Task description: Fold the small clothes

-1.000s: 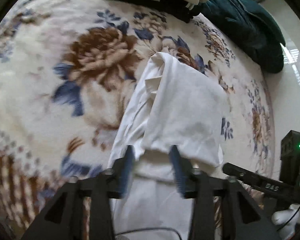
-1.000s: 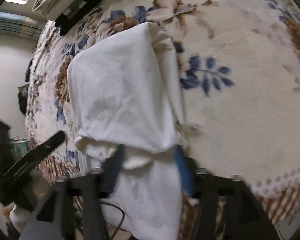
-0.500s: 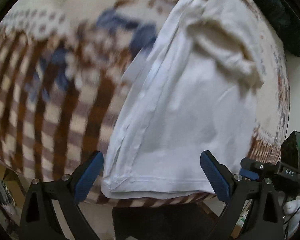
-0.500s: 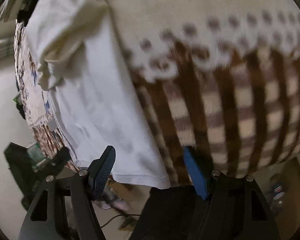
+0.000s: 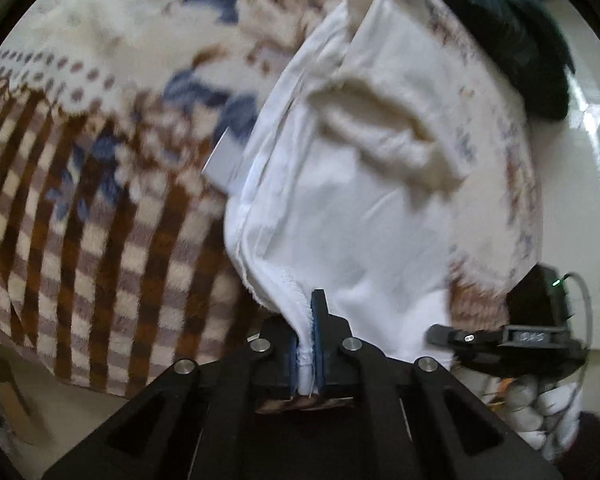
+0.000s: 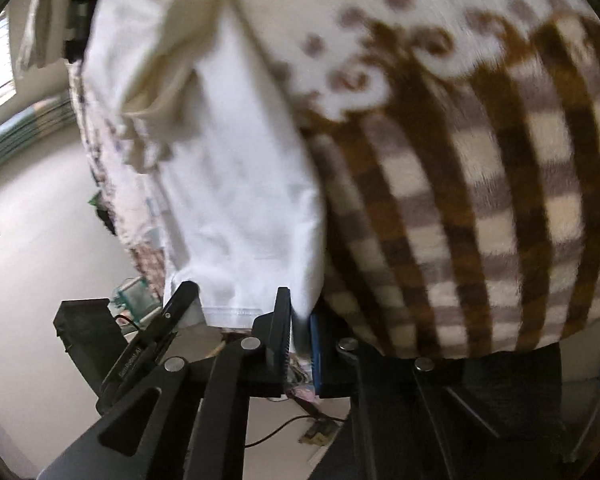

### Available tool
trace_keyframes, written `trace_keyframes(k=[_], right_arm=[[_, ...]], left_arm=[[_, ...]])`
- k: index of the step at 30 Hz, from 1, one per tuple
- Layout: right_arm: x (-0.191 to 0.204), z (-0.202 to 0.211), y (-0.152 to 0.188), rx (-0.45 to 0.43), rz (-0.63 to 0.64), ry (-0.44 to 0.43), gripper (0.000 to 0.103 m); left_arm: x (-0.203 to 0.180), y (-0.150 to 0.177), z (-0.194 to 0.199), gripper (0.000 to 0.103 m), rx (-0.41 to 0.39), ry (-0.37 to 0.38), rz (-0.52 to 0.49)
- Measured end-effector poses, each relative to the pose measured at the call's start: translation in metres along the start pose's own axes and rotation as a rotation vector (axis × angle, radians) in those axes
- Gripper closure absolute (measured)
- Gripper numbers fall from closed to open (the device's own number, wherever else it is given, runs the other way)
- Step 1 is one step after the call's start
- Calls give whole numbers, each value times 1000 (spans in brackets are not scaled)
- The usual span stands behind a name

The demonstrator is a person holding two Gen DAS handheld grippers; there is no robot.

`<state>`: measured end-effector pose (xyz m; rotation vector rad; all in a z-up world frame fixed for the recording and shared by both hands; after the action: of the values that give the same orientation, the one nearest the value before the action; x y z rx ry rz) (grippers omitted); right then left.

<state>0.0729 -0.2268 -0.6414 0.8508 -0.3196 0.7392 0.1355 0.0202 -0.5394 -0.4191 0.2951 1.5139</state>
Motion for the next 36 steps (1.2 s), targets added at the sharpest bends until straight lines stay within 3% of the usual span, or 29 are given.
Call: trace_keyframes(k=[5, 10, 15, 20, 21, 23, 24, 25, 27, 30, 32, 36], right_arm=[[38, 32, -13, -47, 24, -106, 96], [96, 63, -45, -90, 47, -234, 97], [150, 86, -104, -189, 78, -292, 97], [177, 90, -165, -304, 46, -315, 97], [178, 91, -175, -330, 36, -311, 96], [184, 96, -190, -357, 43, -283, 95], [190, 98, -191, -359, 64, -289, 89], [189, 101, -194, -364, 73, -281, 71], [195, 104, -188, -394, 114, -278, 51], [189, 109, -182, -422, 176, -212, 40], [186, 111, -180, -444, 206, -160, 40], [175, 97, -191, -420, 203, -109, 40]], left_arm=[[-14, -41, 37, 99, -103, 87, 54], [-32, -107, 55, 99, -218, 177, 83], [-32, -181, 40, 99, -301, 212, 113], [-13, -246, -1, 96, -289, 246, 182], [-8, -252, -7, 92, -279, 262, 208], [0, -261, -13, 74, -286, 300, 253], [3, -262, -12, 59, -295, 323, 269], [6, -263, -9, 49, -309, 341, 281], [12, -262, 0, 45, -340, 375, 295], [21, -257, 8, 44, -353, 326, 263], [23, -254, 6, 44, -333, 220, 187], [20, -258, -11, 44, -260, 128, 68]])
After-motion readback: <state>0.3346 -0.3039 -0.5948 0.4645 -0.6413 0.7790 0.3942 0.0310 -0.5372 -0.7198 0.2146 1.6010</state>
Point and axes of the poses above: each gripper's, at about its wrist camera, not at the fingertips, and z roughly against the way its jaws point, x to its left, y to its underside, the point moved 5 cm from there along -z, roughly the way its jaws point, and after that the axes turned 10 degrees about -z, right-handed, at the moved point
